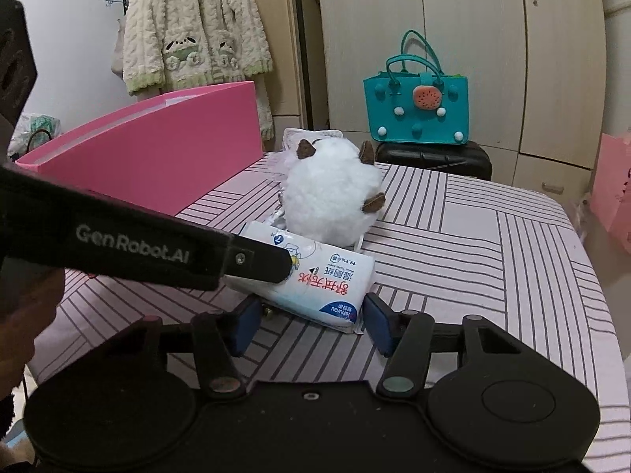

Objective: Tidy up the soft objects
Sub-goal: 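Lift the small white wipes pack with the left gripper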

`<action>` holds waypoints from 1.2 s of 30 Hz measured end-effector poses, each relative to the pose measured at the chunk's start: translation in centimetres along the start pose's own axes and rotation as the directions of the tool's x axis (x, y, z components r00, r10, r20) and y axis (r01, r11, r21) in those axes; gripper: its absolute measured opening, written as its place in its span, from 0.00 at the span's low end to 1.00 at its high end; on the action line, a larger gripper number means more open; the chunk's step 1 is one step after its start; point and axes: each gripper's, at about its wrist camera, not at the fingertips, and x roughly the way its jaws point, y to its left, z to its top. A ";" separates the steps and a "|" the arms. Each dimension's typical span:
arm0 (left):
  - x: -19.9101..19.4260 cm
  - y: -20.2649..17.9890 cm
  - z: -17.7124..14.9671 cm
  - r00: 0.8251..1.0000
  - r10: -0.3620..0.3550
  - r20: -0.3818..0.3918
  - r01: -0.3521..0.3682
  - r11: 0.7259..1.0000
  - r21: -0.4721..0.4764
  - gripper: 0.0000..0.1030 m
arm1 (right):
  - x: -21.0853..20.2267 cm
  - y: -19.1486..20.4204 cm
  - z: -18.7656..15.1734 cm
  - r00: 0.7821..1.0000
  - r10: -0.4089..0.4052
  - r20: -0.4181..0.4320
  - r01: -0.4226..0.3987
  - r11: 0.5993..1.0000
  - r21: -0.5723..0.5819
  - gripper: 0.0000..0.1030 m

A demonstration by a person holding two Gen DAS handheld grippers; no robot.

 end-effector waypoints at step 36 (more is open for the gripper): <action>-6.3 1.8 -1.8 0.973 -0.140 -0.185 0.131 0.990 -0.058 0.31 | -5.9 5.0 -0.9 0.996 0.040 -0.077 -0.037 0.998 0.041 0.71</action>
